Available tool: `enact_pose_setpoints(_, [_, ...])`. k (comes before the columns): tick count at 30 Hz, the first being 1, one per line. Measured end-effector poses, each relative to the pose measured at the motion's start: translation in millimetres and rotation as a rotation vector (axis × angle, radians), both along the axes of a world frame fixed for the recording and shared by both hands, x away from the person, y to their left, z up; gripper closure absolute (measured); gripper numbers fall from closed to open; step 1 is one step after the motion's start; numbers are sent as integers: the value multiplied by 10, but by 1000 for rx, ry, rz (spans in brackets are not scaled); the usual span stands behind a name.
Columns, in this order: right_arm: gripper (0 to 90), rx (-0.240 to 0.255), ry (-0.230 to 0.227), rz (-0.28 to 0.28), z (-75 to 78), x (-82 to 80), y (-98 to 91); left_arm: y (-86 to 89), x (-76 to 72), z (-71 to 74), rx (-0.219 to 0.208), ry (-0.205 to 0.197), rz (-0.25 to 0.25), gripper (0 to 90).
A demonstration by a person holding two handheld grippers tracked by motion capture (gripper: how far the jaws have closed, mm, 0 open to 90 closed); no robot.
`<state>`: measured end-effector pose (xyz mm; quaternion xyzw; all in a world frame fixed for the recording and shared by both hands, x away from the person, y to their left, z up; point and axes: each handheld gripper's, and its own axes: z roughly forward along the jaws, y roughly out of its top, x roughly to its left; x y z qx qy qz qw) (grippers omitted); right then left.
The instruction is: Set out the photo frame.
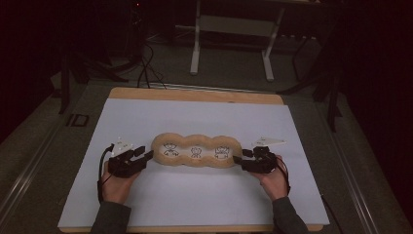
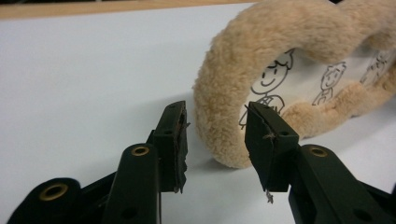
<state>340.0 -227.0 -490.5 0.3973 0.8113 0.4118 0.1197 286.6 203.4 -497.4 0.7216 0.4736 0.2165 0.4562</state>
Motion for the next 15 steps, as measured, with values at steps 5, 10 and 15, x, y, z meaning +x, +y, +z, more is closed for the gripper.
enact_pose_setpoints(5, [458,-54,-4,27,28,-29,-46,-3,-44,36,64,-22,-50,579])
enact_pose_setpoints(10, [456,-120,-3,53,35,-67,-108,-27,-88,36,148,-39,-85,566])
enact_pose_setpoints(15, [446,-187,-5,29,6,-70,-189,-43,-103,-15,220,-28,-103,560])
